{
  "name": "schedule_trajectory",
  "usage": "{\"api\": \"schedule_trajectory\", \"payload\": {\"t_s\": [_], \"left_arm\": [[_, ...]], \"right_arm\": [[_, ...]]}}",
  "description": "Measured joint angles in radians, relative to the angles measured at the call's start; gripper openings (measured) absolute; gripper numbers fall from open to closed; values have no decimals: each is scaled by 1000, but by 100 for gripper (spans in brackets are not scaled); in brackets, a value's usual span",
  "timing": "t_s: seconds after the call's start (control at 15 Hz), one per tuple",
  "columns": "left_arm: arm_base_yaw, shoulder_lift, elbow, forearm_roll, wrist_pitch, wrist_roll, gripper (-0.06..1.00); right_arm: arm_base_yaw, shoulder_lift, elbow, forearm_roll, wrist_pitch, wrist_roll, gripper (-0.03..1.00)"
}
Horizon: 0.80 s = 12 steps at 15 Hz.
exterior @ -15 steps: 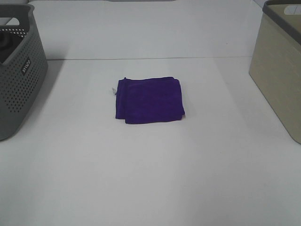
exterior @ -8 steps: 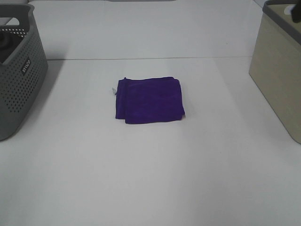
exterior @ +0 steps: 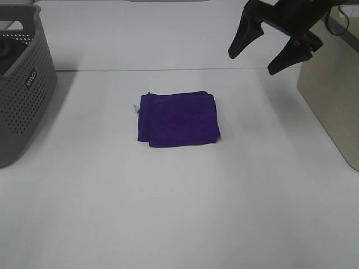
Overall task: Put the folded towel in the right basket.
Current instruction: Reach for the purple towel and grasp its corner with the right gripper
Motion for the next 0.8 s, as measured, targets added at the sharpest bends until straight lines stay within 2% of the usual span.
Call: {"api": "schedule_trajectory", "payload": {"t_s": [0.33,0.53,0.8], "left_arm": [[0,0,0,0,0,0,99],[0,0,0,0,0,0,99],[0,0,0,0,0,0,99]], "right_arm": [[0,260,-164,43,-3,0,96],[0,332,-179,90,-35,1,96],[0,374,-179,94,-100,1,96]]}}
